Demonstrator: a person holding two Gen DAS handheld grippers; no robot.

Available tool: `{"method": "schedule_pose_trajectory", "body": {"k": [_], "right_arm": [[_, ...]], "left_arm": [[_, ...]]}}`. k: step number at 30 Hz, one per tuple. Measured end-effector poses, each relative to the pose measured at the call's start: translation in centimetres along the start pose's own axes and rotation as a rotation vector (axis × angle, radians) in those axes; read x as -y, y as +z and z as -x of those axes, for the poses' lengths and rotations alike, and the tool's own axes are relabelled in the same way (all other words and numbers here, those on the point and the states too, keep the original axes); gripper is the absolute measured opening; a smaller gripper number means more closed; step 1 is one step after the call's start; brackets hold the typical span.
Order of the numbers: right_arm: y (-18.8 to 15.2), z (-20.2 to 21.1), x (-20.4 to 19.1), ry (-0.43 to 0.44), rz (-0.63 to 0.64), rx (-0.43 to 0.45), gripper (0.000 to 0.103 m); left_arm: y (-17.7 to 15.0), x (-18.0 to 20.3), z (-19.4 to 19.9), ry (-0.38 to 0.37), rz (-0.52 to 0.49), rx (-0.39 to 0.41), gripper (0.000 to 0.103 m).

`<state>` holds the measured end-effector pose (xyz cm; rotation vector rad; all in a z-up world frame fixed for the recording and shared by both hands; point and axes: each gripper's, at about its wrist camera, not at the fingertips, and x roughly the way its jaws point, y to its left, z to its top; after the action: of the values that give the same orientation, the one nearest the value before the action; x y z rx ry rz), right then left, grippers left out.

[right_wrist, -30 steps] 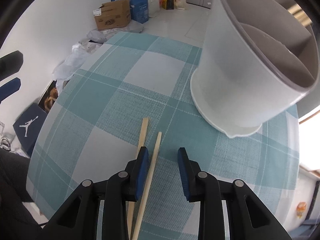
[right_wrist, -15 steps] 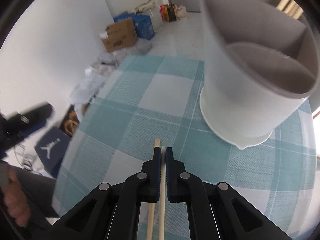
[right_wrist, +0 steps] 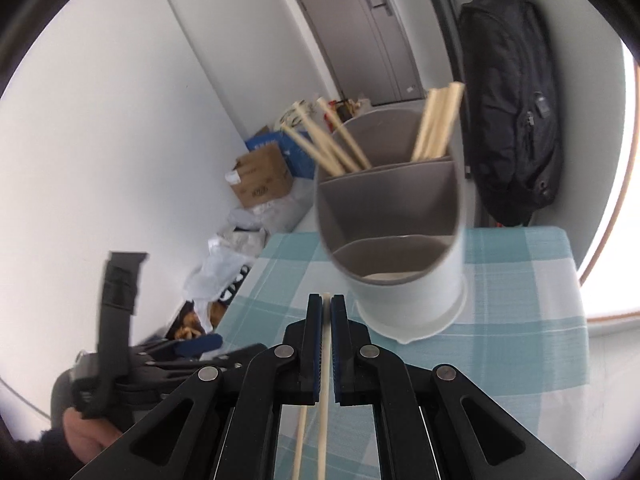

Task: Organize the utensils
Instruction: 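Close the left gripper on the last chopstick while the right gripper holds its chopstick, then lift and carry both held chopsticks up over the white utensil holder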

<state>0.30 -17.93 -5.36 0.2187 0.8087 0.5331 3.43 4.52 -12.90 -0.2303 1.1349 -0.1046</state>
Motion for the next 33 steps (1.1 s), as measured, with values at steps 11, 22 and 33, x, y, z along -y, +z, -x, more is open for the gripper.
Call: {"method": "schedule_pose_trajectory", "body": {"k": [11, 22, 33], "right_arm": [[-1.4, 5.0, 3.6, 0.034, -0.032, 0.108, 0.003], [-1.5, 6.6, 6.4, 0.050, -0.118, 0.145, 0.003], [-2.0, 6.8, 6.0, 0.042, -0.117, 0.144, 0.003]], "left_arm": [[0.4, 2.4, -2.9, 0.106, -0.044, -0.094, 0.077], [-0.5, 4.0, -3.3, 0.186, -0.120, -0.099, 0.020], [-0.1, 4.2, -3.3, 0.107, -0.066, -0.092, 0.001]]}}
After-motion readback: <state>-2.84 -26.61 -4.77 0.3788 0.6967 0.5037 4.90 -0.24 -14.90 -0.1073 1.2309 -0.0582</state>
